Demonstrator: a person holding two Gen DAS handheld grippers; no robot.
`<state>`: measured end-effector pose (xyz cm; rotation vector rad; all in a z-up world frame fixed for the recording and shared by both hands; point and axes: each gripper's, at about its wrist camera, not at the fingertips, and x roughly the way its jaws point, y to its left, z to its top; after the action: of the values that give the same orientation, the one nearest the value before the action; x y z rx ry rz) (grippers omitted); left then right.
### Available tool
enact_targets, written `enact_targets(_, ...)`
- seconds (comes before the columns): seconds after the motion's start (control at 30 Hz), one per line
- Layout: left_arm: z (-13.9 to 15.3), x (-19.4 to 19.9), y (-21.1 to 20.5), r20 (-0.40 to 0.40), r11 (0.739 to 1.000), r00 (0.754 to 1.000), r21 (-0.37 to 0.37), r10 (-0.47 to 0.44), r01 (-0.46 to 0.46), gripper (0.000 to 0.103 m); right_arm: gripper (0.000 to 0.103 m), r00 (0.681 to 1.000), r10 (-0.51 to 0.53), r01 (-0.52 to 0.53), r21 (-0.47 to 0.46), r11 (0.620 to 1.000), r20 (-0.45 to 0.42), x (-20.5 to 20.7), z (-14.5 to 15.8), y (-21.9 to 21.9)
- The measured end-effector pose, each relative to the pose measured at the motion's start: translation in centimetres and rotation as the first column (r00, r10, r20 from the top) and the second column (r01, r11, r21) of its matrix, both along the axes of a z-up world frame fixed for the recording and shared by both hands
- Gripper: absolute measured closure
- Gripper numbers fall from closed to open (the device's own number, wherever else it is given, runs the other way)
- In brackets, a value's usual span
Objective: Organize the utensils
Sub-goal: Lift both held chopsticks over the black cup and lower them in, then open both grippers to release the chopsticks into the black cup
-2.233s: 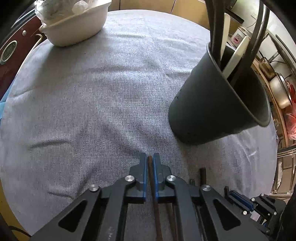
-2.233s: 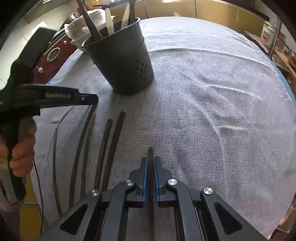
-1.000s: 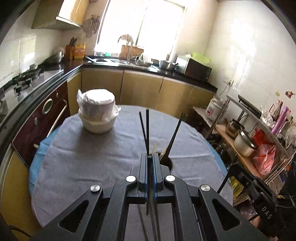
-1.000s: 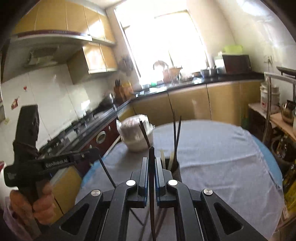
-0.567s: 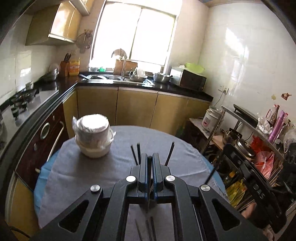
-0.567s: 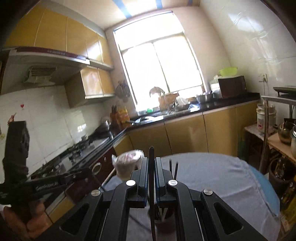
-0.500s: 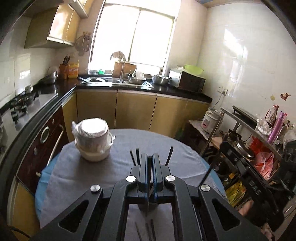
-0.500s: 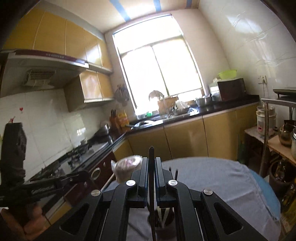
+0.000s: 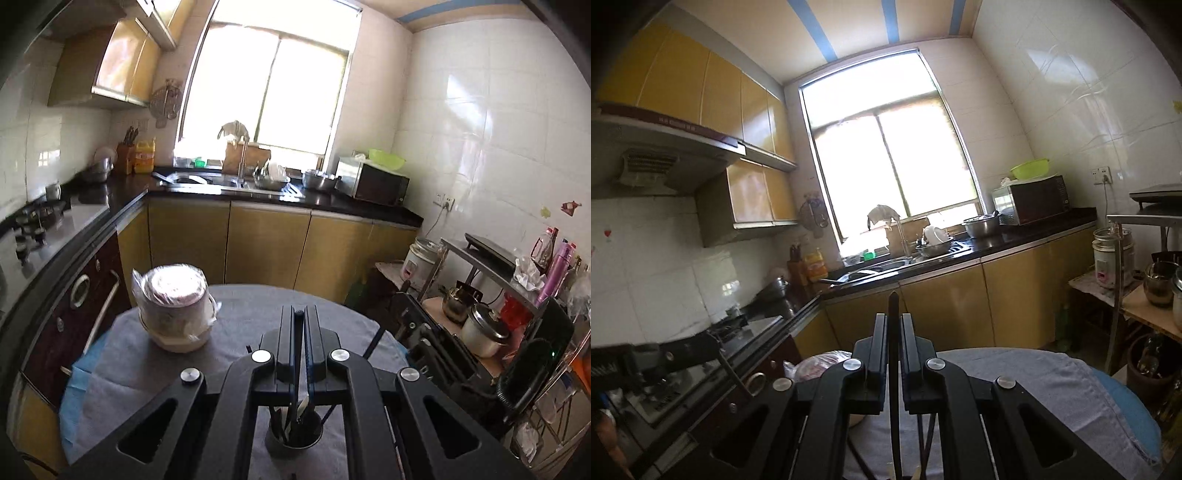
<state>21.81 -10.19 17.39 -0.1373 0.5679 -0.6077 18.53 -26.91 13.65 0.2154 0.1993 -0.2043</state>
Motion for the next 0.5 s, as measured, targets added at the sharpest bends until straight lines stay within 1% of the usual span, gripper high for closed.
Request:
enact_targets(0.13,-3.0,1.2,-0.3,-0.07,1.0,0.998,0.005,0.006,-0.005,0.098,0.097,0.999,0.007,-0.008,-0.016,1.0,-0.037,1.0,-2.3,0.3)
enact_targets(0.23,-4.6,1.7,-0.1,-0.107,1.0,0.994,0.008,0.011,-0.01,0.098,0.097,0.997,0.021,-0.022,-0.016,1.0,-0.071,1.2,-4.1,0.3)
enact_targets(0.37,-5.8,1.8,0.2,-0.14,1.0,0.99,-0.002,-0.009,0.009,0.098,0.097,0.993,0.042,-0.042,0.002,0.999,-0.111,0.9,-6.1,0.3)
enact_targets(0.5,-7.0,1.5,0.0,-0.181,0.998,0.982,0.034,-0.045,0.052,0.098,0.097,0.989,0.064,-0.06,0.032,0.998,-0.136,0.2,-6.9,0.0)
